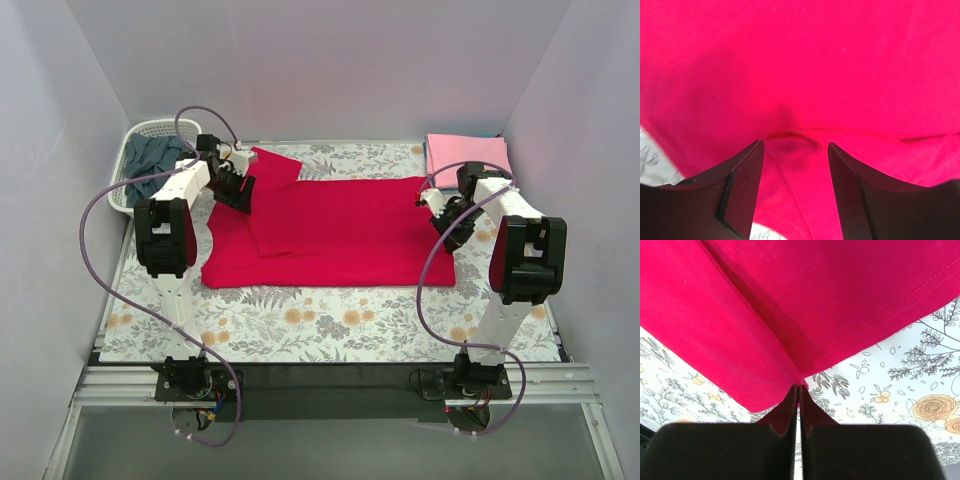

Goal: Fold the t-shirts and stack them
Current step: Fold the tshirt

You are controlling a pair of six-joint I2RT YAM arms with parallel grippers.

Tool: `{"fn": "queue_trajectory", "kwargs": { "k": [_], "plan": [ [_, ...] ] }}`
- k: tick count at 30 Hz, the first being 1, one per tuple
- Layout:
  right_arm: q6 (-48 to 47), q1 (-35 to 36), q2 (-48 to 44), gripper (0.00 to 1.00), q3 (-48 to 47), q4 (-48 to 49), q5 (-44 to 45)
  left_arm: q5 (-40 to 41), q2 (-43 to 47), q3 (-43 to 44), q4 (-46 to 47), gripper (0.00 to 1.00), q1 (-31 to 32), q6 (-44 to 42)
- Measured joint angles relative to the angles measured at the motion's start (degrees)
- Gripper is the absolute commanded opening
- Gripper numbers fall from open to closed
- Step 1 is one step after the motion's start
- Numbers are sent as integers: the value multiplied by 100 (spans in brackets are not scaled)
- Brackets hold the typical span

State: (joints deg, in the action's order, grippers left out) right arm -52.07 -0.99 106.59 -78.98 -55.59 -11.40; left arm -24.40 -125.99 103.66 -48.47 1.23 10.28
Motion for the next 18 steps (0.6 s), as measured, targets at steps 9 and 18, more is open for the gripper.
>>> {"fn": "queue_trajectory", "kwargs": {
  "k": [9,18],
  "plan": [
    [0,0,0,1,0,-4,-35,190,-122,-2,188,51,122,-44],
    [0,0,2,1,0,-17,-39,354,-142,7,363,47,122,-44]
  ]
}}
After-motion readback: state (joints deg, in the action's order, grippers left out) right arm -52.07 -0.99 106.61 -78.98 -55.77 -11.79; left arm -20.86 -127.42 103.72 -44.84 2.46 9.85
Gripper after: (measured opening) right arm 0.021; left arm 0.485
